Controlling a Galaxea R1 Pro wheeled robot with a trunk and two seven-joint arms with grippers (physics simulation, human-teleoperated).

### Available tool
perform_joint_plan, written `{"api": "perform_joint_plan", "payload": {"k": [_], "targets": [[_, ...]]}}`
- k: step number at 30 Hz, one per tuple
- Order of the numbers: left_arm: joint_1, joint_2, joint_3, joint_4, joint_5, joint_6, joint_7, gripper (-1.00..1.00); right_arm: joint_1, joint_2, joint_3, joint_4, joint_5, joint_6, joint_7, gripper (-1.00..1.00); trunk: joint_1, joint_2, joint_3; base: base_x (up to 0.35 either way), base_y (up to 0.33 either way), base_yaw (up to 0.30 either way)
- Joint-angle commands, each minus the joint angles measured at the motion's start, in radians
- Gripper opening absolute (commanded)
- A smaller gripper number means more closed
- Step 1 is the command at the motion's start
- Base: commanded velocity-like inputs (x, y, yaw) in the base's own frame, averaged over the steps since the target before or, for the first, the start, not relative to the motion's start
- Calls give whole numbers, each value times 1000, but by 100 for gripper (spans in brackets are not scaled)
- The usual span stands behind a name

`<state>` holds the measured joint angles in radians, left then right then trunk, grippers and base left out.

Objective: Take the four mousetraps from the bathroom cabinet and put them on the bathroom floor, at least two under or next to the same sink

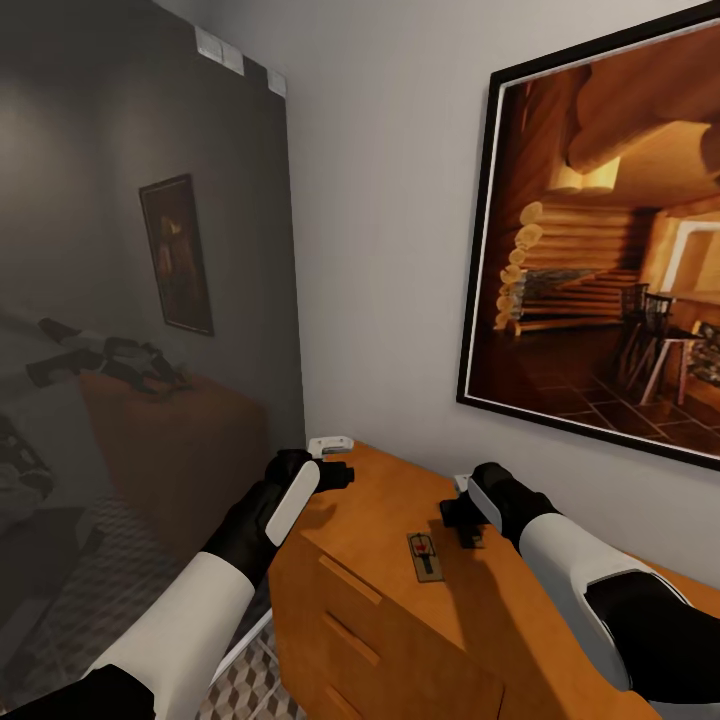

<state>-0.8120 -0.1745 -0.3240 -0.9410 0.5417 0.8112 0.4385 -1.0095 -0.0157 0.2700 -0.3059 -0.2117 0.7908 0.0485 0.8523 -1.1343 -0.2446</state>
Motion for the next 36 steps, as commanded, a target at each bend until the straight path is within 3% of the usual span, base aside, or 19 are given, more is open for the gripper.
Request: {"api": "perform_joint_plan", "payload": {"k": [1, 31, 36], "targets": [[-1, 0, -1, -1, 10, 2, 10, 100, 0, -1, 5, 17, -25, 4, 2, -100, 0, -1, -2, 0, 0, 0], [-1, 0, -1, -1, 13, 2, 9, 100, 0, -1, 5, 17, -25, 4, 2, -100, 0, -1, -2, 0, 0, 0], [-1, 0, -1, -1, 14, 2, 9, 100, 0, -1, 6, 17, -25, 4, 2, -100, -19, 34, 14, 0, 0, 0]]}}
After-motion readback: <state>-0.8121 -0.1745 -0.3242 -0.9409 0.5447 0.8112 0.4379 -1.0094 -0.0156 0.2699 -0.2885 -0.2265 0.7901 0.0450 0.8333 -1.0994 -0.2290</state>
